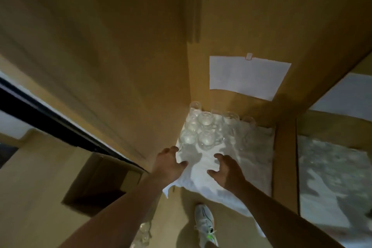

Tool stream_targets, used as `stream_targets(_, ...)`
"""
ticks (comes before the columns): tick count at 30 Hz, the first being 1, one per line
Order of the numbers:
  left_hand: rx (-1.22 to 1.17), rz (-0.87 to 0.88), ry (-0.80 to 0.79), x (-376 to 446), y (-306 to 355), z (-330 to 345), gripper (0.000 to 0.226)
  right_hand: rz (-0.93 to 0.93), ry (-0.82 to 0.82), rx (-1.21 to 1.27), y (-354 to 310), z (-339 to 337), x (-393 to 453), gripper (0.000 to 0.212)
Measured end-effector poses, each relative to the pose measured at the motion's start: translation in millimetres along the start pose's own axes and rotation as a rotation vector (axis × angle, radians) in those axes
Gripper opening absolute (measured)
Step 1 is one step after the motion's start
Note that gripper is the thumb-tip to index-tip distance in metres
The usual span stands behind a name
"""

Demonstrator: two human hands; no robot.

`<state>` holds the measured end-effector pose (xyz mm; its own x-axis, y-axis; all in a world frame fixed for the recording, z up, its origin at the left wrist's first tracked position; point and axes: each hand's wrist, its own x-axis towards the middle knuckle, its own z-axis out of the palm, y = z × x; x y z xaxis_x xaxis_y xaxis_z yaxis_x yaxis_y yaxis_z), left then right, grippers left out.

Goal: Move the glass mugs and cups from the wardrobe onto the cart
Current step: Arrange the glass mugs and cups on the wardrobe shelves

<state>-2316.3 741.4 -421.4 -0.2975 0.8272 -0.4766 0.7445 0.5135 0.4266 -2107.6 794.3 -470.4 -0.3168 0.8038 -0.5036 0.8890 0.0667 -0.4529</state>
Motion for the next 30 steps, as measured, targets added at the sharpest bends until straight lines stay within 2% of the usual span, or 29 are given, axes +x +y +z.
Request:
stream_targets(8,-0.08,-0.122,-0.03,102.3,4.1,24.2,0.07,0.157,-0.059,0.15,29.3,18.4,98.6,0.076)
stream_targets(15,-0.142,-0.285,-0.087,166.2,-28.4,69.1,0.071,0.268,-0.091,0.211,65.4,50.2,172.2,0.083)
stream_targets(22,-0.21,-0.377,-0.134,206.8,-51.8,104.2,0.078,0.258,-0.1,0.204,86.9,70.8,221.5,0.09)
stream_targets(30,-0.265,-0.448,-0.185,235.0,-61.8,137.9,0.082,0.23,-0.03,0.262,98.6,98.7,240.0,0.078)
